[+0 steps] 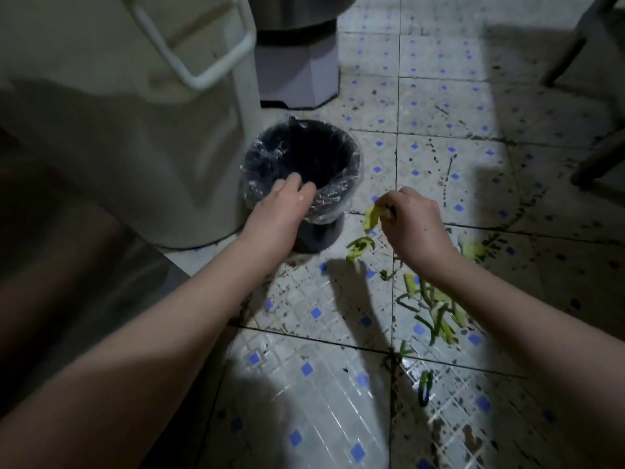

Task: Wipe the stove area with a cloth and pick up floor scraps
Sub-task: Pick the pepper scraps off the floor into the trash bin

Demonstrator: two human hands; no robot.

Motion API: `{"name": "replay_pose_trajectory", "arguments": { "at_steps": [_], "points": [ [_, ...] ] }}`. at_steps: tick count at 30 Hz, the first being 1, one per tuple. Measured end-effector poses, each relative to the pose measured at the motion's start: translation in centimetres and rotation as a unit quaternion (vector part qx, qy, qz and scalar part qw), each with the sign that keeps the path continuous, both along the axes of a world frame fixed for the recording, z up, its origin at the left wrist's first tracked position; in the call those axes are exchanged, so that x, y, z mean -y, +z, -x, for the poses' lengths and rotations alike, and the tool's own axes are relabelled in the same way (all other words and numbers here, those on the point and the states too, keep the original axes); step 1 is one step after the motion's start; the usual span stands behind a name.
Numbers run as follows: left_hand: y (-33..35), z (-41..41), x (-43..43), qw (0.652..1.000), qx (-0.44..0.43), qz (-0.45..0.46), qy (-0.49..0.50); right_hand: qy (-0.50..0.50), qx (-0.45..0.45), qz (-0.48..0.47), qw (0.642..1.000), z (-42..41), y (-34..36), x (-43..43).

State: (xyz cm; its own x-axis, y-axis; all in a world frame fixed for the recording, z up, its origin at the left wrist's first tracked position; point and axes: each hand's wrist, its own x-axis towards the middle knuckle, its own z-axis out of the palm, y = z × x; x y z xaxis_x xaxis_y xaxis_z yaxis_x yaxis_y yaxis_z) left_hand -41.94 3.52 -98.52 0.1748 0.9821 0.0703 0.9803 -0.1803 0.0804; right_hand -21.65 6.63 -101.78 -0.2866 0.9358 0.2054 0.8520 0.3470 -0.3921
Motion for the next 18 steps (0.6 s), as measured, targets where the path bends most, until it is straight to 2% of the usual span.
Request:
{"name": "replay_pose_trajectory", "arguments": {
  "at_steps": [12, 18],
  "points": [
    [1.2, 3.1, -6.6, 0.999, -0.037, -0.031, -0.007, -0.028, -0.094, -0.016, 0.995, 4.9, 3.0, -5.6],
    [-0.8, 3.7, -6.7, 0.997, -0.075, -0.002, 0.011, -0.034, -0.112, 0.002, 0.993, 6.8, 2.5, -7.0]
  ]
}}
